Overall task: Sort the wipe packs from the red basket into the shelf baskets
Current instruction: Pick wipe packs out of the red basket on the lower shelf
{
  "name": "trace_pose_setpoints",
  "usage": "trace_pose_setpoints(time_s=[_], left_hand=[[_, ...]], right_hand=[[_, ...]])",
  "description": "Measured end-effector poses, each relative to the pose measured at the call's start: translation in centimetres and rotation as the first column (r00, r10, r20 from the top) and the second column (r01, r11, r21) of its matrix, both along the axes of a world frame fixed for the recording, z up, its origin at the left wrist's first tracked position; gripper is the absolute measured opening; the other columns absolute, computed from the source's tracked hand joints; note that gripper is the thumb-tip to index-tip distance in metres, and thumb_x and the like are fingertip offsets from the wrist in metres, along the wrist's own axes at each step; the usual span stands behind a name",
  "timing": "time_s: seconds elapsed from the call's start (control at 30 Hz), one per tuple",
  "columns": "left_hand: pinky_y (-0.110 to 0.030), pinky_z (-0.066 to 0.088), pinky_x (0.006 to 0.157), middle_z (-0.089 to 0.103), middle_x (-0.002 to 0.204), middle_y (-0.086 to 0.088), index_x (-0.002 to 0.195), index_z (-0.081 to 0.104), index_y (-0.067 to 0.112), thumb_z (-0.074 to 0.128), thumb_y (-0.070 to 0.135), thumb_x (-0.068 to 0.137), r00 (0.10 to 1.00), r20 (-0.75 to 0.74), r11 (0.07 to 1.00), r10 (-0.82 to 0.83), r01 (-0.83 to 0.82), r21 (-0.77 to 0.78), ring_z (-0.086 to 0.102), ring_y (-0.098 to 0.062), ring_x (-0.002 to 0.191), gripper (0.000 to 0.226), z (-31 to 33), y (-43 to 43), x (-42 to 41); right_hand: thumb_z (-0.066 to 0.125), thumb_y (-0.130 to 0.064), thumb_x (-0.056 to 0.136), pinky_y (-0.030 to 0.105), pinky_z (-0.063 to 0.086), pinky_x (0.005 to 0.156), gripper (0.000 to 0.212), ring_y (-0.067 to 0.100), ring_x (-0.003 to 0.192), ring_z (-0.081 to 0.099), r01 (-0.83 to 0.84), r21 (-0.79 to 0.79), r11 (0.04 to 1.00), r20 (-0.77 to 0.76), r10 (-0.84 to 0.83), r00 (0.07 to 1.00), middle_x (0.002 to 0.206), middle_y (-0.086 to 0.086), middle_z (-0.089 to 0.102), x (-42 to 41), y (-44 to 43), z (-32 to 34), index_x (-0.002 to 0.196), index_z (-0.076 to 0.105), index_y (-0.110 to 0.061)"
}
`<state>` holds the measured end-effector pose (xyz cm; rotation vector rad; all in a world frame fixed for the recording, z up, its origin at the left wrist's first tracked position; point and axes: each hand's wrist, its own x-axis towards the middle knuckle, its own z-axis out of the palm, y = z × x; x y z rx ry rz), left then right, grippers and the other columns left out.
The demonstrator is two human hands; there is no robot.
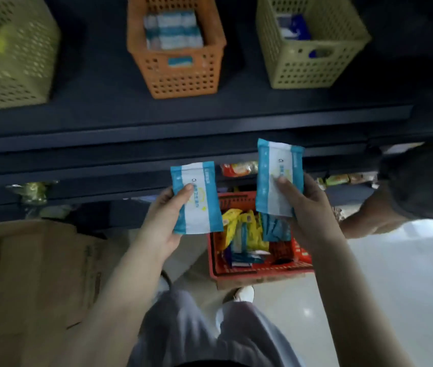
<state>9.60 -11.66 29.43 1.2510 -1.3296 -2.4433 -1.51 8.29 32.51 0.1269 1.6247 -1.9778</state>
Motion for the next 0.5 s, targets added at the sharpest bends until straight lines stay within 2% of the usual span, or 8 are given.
trace_pose_setpoints(time_s=[0.1,0.2,0.27,0.33,0.4,0.5], left_hand=[[-0.034,0.058,0.07,0.075,0.097,-0.005,0.104,0.066,0.012,0.062,0.029,0.092,0.997,0.031,0.996,0.074,-0.072,-0.057,0.073,-0.019,0.082,0.022,2.4,-5.5,1.5],[-0.039,0.058,0.076,0.074,0.107,-0.005,0.114,0.063,0.012,0.062,0.041,0.091,0.994,0.049,0.992,0.1,-0.096,-0.076,0.072,-0.022,0.094,0.037,4.4,-11.2,2.7],[-0.039,0.057,0.076,0.073,0.105,-0.005,0.11,0.062,0.012,0.06,0.039,0.093,0.992,0.031,0.987,0.125,-0.121,-0.106,0.07,-0.022,0.094,0.032,5.8,-14.4,3.6],[-0.037,0.056,0.071,0.073,0.106,-0.007,0.106,0.06,0.012,0.059,0.031,0.095,0.989,-0.018,0.982,0.145,-0.146,-0.119,0.071,-0.02,0.093,0.023,7.0,-17.1,4.6],[-0.037,0.057,0.072,0.07,0.113,-0.01,0.11,0.059,0.011,0.058,0.02,0.096,0.983,-0.095,0.979,0.158,-0.168,-0.112,0.07,-0.02,0.096,0.017,8.1,-19.6,5.4],[-0.041,0.059,0.073,0.067,0.12,-0.01,0.126,0.053,0.012,0.057,0.009,0.095,0.963,-0.206,0.976,0.173,-0.196,-0.096,0.069,-0.023,0.102,0.031,9.5,-22.9,5.5]], right_hand=[[0.065,-0.017,0.09,0.041,0.058,0.081,0.025,0.023,0.096,0.071,-0.109,0.112,0.988,-0.152,0.125,0.98,0.105,0.002,0.073,0.9,-4.8,2.7,0.112,0.063,-0.028],[0.065,-0.011,0.089,0.041,0.058,0.082,0.028,0.025,0.097,0.07,-0.144,0.146,0.979,-0.241,0.176,0.954,0.106,0.003,0.073,2.5,-10.2,4.1,0.114,0.066,-0.026],[0.07,-0.012,0.085,0.044,0.056,0.082,0.025,0.027,0.096,0.069,-0.053,0.127,0.99,-0.267,0.086,0.96,0.103,0.003,0.073,3.8,-13.5,4.5,0.108,0.068,-0.022],[0.075,-0.012,0.081,0.046,0.055,0.08,0.021,0.029,0.091,0.068,0.07,0.064,0.996,-0.223,-0.054,0.973,0.098,0.006,0.073,4.8,-16.1,4.6,0.101,0.069,-0.016],[0.074,-0.013,0.082,0.042,0.055,0.074,0.019,0.027,0.087,0.068,0.133,0.0,0.991,-0.173,-0.131,0.976,0.093,0.006,0.073,5.4,-18.2,5.2,0.099,0.067,-0.013],[0.067,-0.011,0.087,0.039,0.055,0.084,0.019,0.028,0.099,0.069,0.175,-0.092,0.98,-0.212,-0.191,0.958,0.102,0.008,0.073,4.7,-20.1,6.8,0.106,0.065,-0.007]])
